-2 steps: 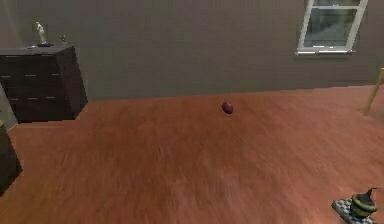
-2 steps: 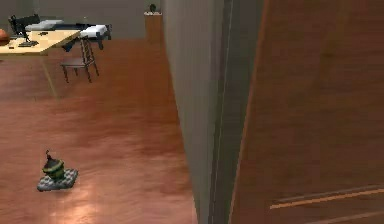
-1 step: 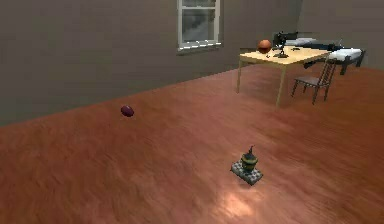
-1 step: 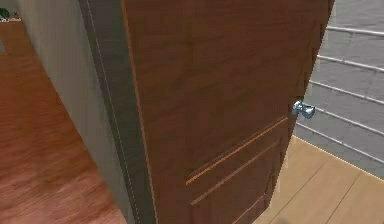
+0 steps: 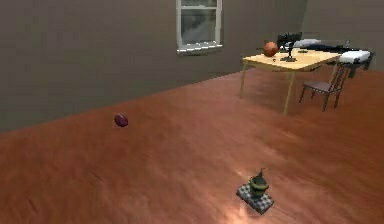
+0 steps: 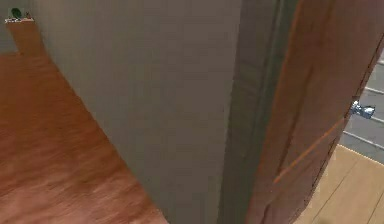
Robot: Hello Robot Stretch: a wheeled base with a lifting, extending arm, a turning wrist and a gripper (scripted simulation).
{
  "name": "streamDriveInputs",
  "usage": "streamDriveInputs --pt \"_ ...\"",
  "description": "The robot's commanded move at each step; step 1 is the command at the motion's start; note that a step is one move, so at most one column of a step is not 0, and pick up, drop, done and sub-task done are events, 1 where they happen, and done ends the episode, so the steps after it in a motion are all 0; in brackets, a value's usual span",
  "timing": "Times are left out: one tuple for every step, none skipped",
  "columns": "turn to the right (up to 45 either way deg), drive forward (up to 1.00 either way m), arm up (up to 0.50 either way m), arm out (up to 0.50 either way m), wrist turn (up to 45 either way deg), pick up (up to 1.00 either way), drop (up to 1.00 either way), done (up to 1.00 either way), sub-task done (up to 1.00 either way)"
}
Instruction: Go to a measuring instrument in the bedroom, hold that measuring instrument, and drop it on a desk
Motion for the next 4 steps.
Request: streamDriveInputs --pt "-12.0 0.0 0.0 0.0 0.0 0.0 0.0 0.0 0.0" --pt "0.0 1.0 0.0 0.0 0.0 0.0 0.0 0.0 0.0" --pt "0.0 0.2 0.0 0.0 0.0 0.0 0.0 0.0 0.0" --pt "18.0 0.0 0.0 0.0 0.0 0.0 0.0 0.0 0.0"
